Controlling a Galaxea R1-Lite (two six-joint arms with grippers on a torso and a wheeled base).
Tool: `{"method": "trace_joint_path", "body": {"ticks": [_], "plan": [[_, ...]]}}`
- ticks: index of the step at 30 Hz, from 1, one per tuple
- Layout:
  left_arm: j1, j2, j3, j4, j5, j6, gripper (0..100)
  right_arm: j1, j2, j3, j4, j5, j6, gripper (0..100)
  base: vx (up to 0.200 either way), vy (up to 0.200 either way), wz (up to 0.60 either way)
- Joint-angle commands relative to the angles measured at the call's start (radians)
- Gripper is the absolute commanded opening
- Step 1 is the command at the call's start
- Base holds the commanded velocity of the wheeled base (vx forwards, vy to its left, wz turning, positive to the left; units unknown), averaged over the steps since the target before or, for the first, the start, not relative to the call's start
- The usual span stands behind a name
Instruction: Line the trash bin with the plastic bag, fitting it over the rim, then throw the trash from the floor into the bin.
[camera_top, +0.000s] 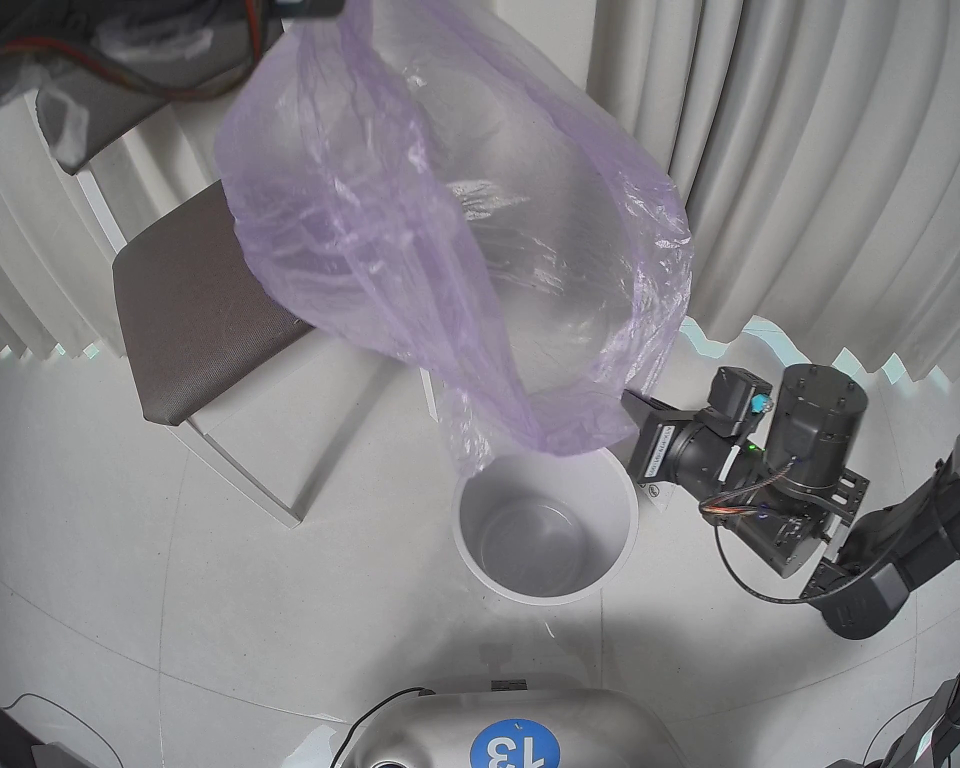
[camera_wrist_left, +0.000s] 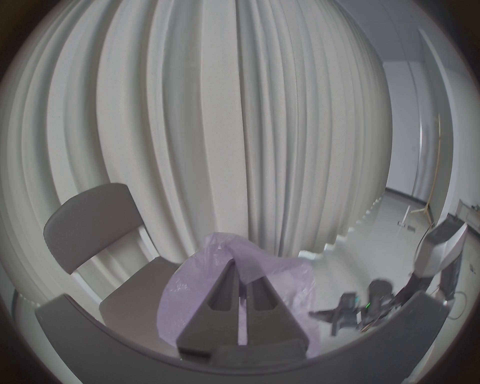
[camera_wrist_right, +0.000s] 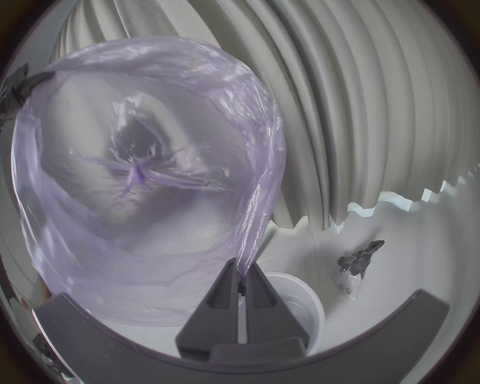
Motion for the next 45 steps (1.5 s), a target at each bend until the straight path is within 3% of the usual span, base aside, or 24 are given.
{"method": "trace_joint_path", "body": {"ticks": [1, 4, 8, 9, 10, 15, 20, 26, 34, 45], "plan": [[0.091, 0.046, 0.151, 0.000, -0.023, -0.042, 0, -0.099, -0.181, 0.132, 0.075, 0.069, -0.059, 0, 0.000, 0.000, 0.00], [0.097, 0.043, 0.205, -0.001, -0.083, -0.091, 0, -0.125, -0.249, 0.188, 0.150, 0.090, -0.076, 0, 0.000, 0.000, 0.00], [0.103, 0.025, 0.286, 0.000, -0.192, -0.230, 0, -0.150, -0.404, 0.238, 0.417, 0.132, -0.175, 0, 0.000, 0.000, 0.00], [0.103, 0.025, 0.291, -0.001, -0.195, -0.235, 0, -0.150, -0.410, 0.237, 0.428, 0.136, -0.177, 0, 0.000, 0.000, 0.00], [0.103, 0.022, 0.329, -0.006, -0.237, -0.282, 0, -0.148, -0.468, 0.224, 0.549, 0.176, -0.194, 0, 0.000, 0.000, 0.00], [0.102, 0.045, 0.413, -0.053, -0.287, -0.384, 0, -0.148, -0.532, 0.157, 0.716, 0.227, -0.232, 0, 0.000, 0.000, 0.00], [0.098, 0.120, 0.510, -0.225, -0.319, -0.459, 0, -0.141, -0.513, 0.109, 0.719, 0.228, -0.232, 0, 0.000, 0.000, 0.00], [0.111, 0.233, 0.554, -0.438, -0.322, -0.479, 0, -0.098, -0.428, 0.045, 0.713, 0.221, -0.231, 0, 0.000, 0.000, 0.00], [0.065, 0.319, 0.535, -0.468, -0.322, -0.558, 0, -0.001, -0.292, -0.047, 0.688, 0.218, -0.224, 0, 0.000, 0.000, 0.00], [0.055, 0.382, 0.513, -0.520, -0.322, -0.600, 0, 0.086, -0.169, -0.087, 0.609, 0.216, -0.223, 0, 0.000, 0.000, 0.00]]}}
